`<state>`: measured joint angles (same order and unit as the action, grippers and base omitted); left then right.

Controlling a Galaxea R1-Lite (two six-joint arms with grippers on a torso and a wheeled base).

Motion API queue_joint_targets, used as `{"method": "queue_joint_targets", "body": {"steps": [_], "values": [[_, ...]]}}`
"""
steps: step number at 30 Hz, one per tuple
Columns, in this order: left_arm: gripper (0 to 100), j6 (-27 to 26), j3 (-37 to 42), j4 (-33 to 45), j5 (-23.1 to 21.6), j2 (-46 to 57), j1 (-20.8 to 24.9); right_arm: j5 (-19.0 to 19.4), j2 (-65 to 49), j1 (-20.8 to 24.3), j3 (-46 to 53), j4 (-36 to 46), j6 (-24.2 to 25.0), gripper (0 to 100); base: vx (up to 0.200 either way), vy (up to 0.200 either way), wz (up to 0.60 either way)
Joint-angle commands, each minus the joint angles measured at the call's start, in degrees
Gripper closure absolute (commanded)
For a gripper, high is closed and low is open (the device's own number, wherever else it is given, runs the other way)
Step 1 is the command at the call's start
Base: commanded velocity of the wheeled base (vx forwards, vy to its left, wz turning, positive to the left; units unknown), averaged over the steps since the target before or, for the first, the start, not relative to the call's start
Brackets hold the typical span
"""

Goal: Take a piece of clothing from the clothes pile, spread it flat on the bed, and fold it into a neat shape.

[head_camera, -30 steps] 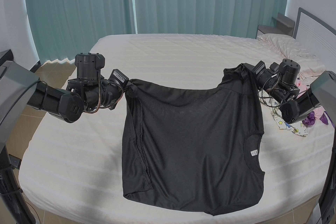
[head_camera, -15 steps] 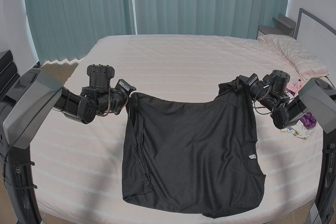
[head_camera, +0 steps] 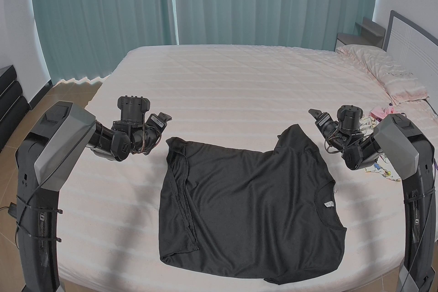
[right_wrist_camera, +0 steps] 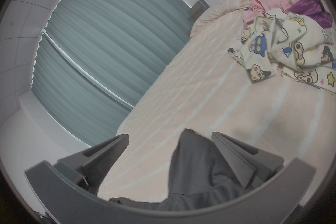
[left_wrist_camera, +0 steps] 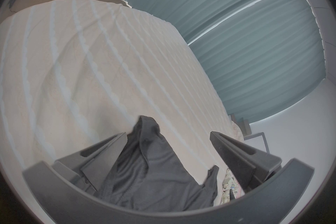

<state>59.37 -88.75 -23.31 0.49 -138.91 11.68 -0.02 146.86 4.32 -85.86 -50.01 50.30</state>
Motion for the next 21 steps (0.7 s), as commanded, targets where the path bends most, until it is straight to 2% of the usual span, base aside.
{"method": "queue_joint_targets", "body": {"steps": [1, 7, 8, 10, 14, 17, 21], "values": [[0, -0.6, 1.1, 1.8, 0.0, 0.8, -1.0, 0.9, 0.1, -1.7, 3.9, 0.1, -0.5, 0, 0.000, 0.000, 0.00], [0, -2.2, 13.9, 2.0, -5.1, 10.4, -1.7, 8.0, -6.7, -4.4, 18.5, -3.8, -4.4, 0, 0.000, 0.000, 0.00], [0, -2.2, 13.9, 2.0, -5.1, 10.4, -1.7, 8.2, -6.9, -4.4, 19.0, -4.0, -4.4, 0, 0.000, 0.000, 0.00], [0, -3.4, 21.6, 0.3, -7.8, 15.1, -1.7, 10.8, -9.8, -4.8, 25.8, -7.0, -4.8, 0, 0.000, 0.000, 0.00], [0, -4.8, 33.5, -5.6, -9.5, 21.6, -1.6, 13.7, -13.3, -5.7, 35.4, -11.3, -6.1, 0, 0.000, 0.000, 0.00], [0, -4.9, 41.3, -9.6, -10.8, 24.6, -1.4, 14.6, -14.1, -6.6, 41.4, -14.4, -7.4, 0, 0.000, 0.000, 0.00], [0, -4.9, 46.6, -11.3, -11.0, 25.3, -1.3, 14.8, -13.9, -7.2, 47.1, -17.9, -10.2, 0, 0.000, 0.000, 0.00]]}}
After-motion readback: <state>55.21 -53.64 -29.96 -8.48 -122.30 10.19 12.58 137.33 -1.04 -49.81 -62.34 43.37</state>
